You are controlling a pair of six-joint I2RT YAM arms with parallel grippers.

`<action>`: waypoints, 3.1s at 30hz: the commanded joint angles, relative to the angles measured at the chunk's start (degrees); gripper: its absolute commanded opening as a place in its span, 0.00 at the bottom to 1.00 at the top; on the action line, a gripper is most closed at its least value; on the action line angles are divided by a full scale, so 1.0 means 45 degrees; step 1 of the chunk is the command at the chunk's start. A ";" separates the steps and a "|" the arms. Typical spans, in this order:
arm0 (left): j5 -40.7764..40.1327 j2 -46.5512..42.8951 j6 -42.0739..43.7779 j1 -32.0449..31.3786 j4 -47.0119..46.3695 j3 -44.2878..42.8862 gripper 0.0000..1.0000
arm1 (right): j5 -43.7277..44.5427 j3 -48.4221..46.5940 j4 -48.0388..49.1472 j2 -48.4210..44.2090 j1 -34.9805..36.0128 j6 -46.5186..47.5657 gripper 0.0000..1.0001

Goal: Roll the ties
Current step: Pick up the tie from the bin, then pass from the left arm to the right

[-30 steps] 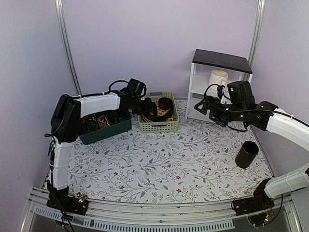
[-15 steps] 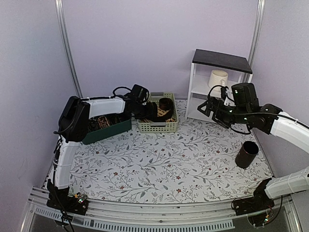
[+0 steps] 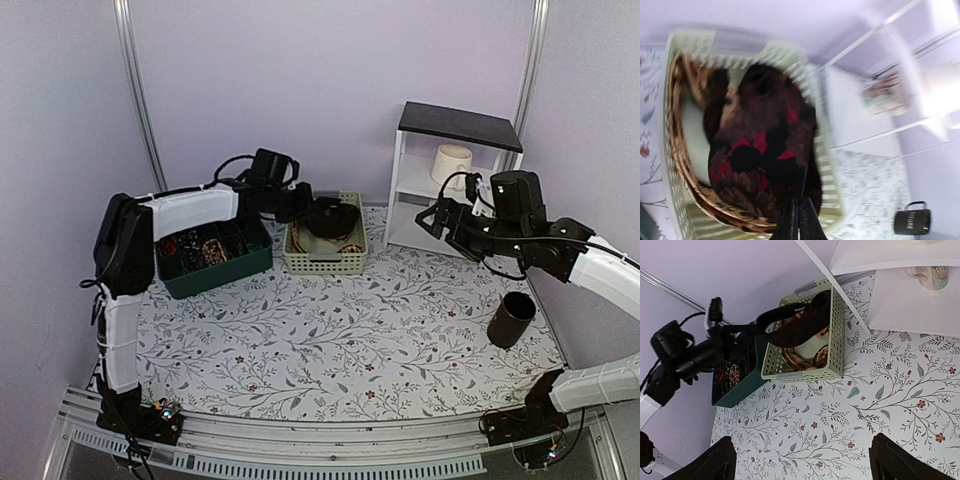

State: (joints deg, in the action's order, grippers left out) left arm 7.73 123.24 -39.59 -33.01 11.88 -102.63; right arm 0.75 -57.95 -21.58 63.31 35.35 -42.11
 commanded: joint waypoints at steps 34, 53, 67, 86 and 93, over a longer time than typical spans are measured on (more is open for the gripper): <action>0.4130 -1.3665 0.1798 -0.0060 0.1056 0.5534 0.00 | -0.3451 -0.2743 0.7412 0.4918 0.4893 0.4789 0.93; 0.4831 -1.5324 0.0818 -0.0046 0.1939 0.5216 0.00 | -0.6086 -0.6289 1.1124 1.0500 0.5817 0.6275 0.74; 0.3088 -1.5334 0.1371 -0.0027 0.2458 0.5804 0.00 | -0.5802 -0.2707 1.0774 0.5875 0.5849 0.4282 0.00; 0.3939 -0.9217 0.2074 -0.0066 -0.0953 0.7861 0.42 | -0.1526 0.1754 0.7250 0.2972 0.5795 -0.3356 0.00; 0.2382 -1.0463 0.3480 -0.0795 -0.1485 1.0116 0.51 | 0.2327 0.2490 0.3449 0.1624 0.5659 -0.7802 0.00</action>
State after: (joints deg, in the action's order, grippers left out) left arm 22.59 81.45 -29.82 -33.82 8.08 -63.29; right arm -2.15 -48.56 3.88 75.55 61.10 -62.78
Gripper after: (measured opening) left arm 0.513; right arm 0.021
